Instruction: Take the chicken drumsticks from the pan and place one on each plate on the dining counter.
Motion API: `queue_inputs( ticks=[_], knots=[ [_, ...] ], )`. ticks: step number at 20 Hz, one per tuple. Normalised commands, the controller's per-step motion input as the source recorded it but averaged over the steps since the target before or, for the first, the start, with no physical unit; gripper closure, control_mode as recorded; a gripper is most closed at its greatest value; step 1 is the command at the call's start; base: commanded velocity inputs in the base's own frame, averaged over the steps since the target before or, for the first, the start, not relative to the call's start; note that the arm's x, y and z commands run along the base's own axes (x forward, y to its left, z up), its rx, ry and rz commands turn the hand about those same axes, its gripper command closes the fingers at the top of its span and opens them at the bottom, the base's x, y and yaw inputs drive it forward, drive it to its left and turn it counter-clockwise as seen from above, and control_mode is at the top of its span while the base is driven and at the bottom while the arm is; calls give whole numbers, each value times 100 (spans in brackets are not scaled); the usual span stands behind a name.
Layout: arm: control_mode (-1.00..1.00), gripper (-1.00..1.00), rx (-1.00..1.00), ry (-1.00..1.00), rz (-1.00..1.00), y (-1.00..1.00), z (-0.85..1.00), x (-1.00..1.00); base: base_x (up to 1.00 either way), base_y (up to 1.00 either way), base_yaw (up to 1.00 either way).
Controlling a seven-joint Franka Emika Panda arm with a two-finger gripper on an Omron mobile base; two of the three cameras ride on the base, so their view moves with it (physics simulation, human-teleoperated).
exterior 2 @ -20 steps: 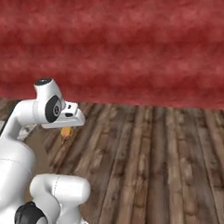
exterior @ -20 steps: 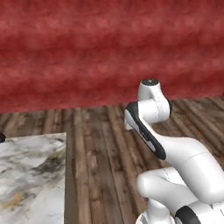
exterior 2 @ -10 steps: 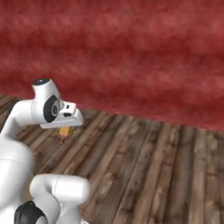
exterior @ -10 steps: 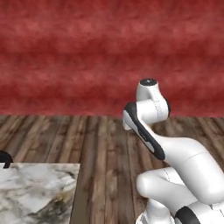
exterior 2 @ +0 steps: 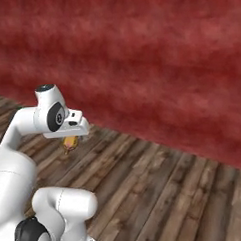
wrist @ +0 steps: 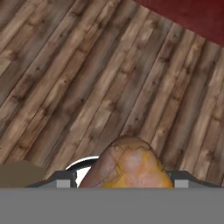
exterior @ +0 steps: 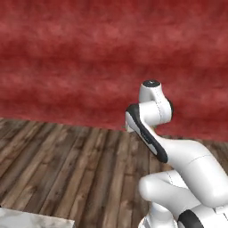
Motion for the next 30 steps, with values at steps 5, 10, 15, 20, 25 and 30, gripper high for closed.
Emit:
queue_inputs(
  ticks=[5,10,15,20,25,30],
  knots=[
    [100,100,0,0,0,0,0,0,95,-14,49],
    [100,100,0,0,0,0,0,0,80,-9,69],
    [100,100,0,0,0,0,0,0,84,-8,66],
    [100,100,0,0,0,0,0,0,97,-9,49],
    [100,100,0,0,0,0,0,0,100,-8,35],
    [100,100,0,0,0,0,0,0,100,-8,35]
  ],
)
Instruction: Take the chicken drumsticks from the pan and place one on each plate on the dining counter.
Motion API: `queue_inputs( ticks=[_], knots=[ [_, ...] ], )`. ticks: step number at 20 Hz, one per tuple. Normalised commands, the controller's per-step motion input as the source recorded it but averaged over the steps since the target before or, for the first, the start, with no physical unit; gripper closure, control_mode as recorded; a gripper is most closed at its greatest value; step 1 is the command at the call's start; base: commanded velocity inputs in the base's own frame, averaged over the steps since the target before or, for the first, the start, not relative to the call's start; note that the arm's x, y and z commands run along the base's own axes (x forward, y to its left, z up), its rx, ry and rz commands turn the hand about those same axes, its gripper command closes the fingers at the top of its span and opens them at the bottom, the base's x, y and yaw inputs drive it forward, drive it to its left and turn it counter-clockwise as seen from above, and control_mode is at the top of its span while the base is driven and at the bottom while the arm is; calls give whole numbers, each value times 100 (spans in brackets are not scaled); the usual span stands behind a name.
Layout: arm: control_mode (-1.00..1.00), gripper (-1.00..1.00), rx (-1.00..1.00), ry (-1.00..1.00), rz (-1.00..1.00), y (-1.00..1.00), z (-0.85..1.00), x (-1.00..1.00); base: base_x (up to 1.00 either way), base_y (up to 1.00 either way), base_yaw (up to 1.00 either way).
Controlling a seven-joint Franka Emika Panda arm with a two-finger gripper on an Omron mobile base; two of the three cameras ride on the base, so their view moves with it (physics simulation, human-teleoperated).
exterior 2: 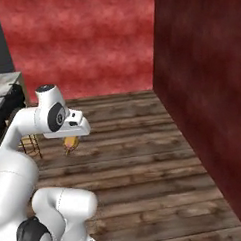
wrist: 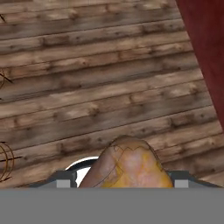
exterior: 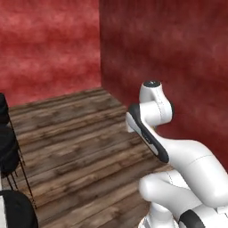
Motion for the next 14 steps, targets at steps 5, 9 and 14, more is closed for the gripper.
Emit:
queue_inputs(
  ticks=[5,9,14],
  knots=[
    [100,100,0,0,0,0,0,0,100,-8,37],
    [100,100,0,0,0,0,0,0,100,-8,37],
    [100,100,0,0,0,0,0,0,100,-9,36]
  ],
)
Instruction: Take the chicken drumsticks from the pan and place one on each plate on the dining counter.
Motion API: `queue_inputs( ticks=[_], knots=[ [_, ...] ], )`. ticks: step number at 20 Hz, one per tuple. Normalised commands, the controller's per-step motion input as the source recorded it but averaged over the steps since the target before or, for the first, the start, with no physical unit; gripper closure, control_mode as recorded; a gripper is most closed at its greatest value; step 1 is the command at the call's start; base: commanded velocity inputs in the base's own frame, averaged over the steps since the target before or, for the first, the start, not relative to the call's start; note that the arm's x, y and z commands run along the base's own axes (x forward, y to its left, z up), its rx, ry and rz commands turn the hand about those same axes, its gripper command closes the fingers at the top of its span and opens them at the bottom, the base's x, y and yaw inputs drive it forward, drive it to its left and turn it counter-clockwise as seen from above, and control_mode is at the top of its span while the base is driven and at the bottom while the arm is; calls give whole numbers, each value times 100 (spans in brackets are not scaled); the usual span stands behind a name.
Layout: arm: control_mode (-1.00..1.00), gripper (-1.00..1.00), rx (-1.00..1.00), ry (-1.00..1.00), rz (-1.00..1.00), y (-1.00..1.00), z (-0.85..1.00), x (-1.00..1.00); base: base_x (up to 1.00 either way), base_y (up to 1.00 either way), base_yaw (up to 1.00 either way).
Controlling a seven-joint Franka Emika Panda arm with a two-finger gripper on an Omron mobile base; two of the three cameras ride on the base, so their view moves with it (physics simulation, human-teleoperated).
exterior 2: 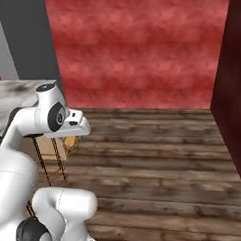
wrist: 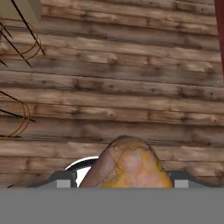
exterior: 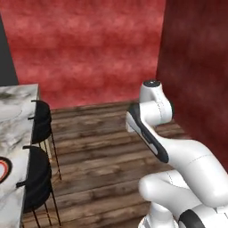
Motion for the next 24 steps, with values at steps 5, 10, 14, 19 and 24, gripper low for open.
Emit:
queue_inputs(
  ticks=[5,10,14,19,24],
  knots=[
    [100,100,0,0,0,0,0,0,100,-10,30],
    [100,100,0,0,0,0,0,0,99,-7,37],
    [100,100,0,0,0,0,0,0,91,-4,53],
    [100,100,0,0,0,0,0,0,85,-4,67],
    [100,100,0,0,0,0,0,0,72,-1,82]
  ],
)
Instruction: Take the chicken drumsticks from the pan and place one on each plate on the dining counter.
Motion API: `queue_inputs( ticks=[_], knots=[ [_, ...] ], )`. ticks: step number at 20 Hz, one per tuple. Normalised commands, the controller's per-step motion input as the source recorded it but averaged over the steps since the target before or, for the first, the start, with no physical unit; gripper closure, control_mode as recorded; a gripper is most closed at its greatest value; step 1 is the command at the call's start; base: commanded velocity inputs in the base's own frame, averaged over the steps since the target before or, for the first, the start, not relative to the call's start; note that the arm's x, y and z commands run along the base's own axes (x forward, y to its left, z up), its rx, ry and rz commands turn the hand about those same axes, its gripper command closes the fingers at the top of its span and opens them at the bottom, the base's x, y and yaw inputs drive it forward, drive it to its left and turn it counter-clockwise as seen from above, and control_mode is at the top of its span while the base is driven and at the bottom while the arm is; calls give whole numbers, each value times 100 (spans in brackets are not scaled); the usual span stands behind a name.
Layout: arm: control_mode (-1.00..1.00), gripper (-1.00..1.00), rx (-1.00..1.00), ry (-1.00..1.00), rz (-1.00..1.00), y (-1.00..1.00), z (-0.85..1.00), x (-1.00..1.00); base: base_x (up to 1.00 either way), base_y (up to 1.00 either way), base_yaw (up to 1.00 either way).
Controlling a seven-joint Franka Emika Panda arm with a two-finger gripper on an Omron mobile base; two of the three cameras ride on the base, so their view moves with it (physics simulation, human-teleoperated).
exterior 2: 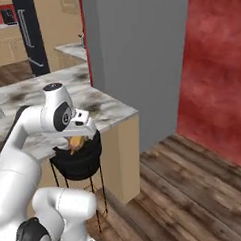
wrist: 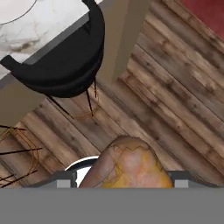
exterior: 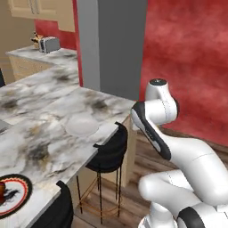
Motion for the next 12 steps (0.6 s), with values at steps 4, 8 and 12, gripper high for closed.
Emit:
queue_inputs(
  ticks=[4,8,12],
  knots=[
    [100,100,0,0,0,0,0,0,81,-3,69],
    [100,100,0,0,0,0,0,0,86,-6,60],
    [100,100,0,0,0,0,0,0,65,-9,35]
  ],
)
